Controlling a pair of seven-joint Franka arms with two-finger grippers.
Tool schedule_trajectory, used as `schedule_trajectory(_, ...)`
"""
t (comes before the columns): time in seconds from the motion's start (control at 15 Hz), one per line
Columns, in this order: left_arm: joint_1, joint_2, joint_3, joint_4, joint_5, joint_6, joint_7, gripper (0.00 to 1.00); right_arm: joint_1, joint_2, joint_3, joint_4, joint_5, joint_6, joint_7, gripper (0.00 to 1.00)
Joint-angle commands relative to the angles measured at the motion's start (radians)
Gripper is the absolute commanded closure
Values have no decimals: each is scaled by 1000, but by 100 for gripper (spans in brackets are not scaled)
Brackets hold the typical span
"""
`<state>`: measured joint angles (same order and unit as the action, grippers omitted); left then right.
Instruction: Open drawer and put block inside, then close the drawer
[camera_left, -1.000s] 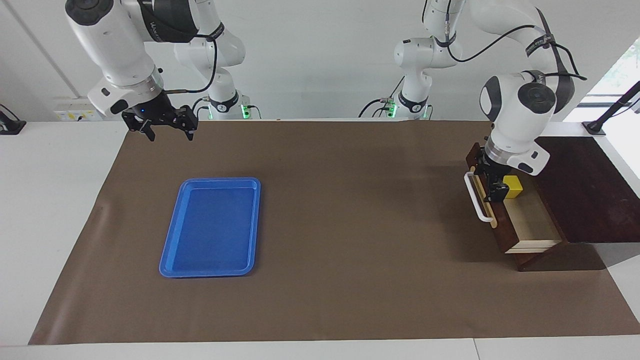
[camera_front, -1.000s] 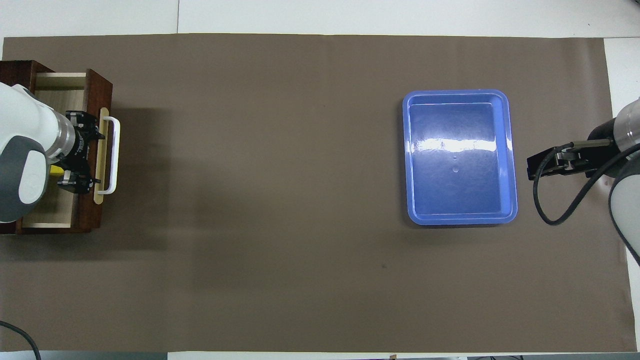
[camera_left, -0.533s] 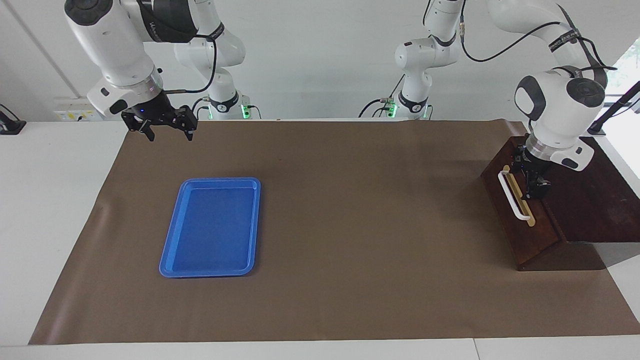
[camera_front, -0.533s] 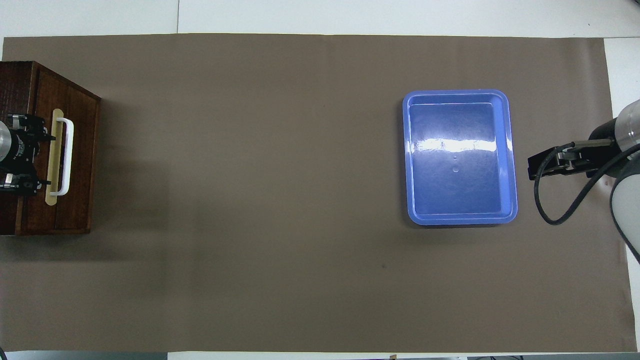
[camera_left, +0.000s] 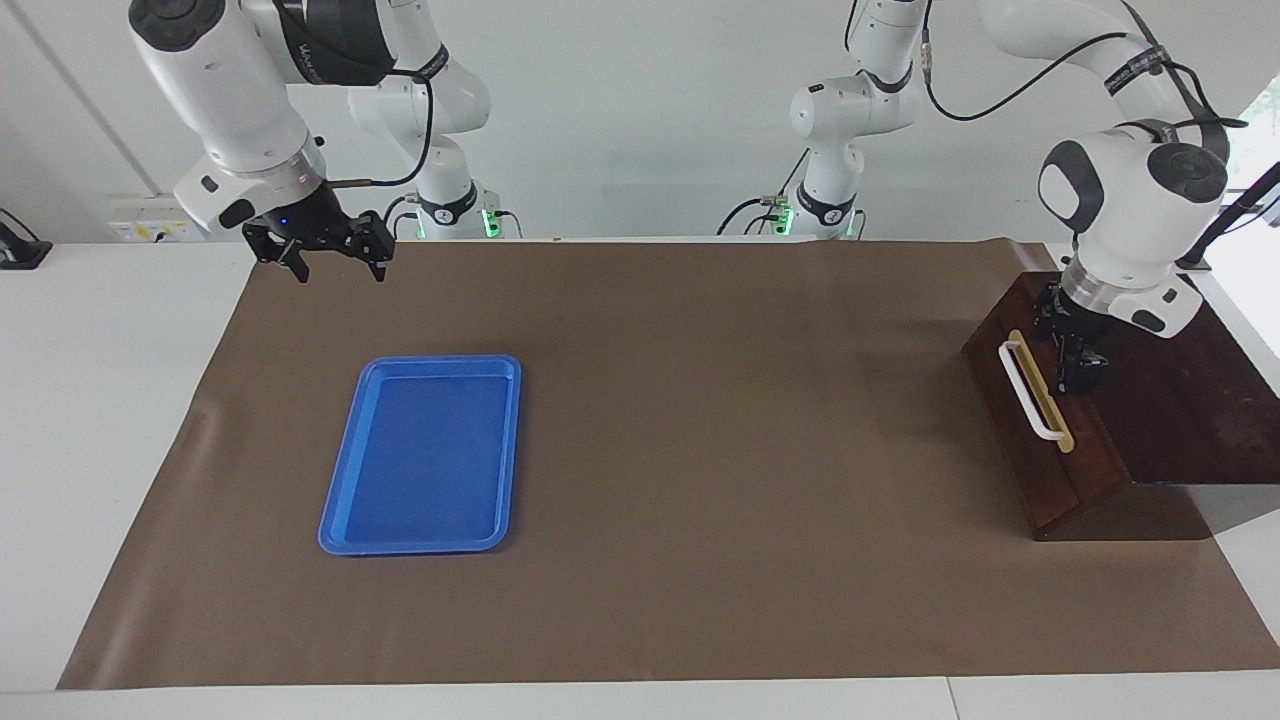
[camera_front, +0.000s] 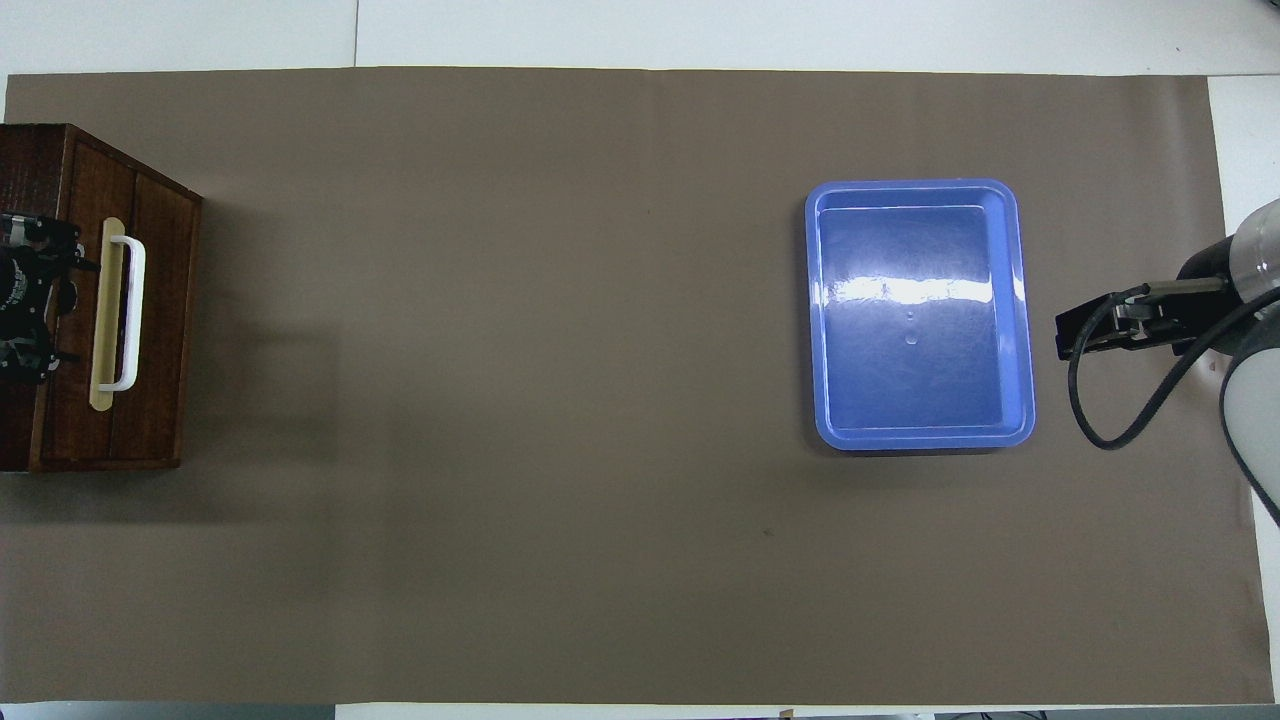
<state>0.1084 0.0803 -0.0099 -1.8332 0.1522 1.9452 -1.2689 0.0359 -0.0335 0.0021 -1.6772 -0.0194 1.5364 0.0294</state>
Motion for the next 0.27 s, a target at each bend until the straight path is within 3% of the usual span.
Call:
schedule_trajectory(0.0,-36,-42,-16,74,7,-142,205,0,-7,-25,6,-26,1,5,15,0)
schedule_trajectory(0.2,-81,-86,-22,110,-29,-261,462,0,-7,-25,6,-26,1,5,15,0)
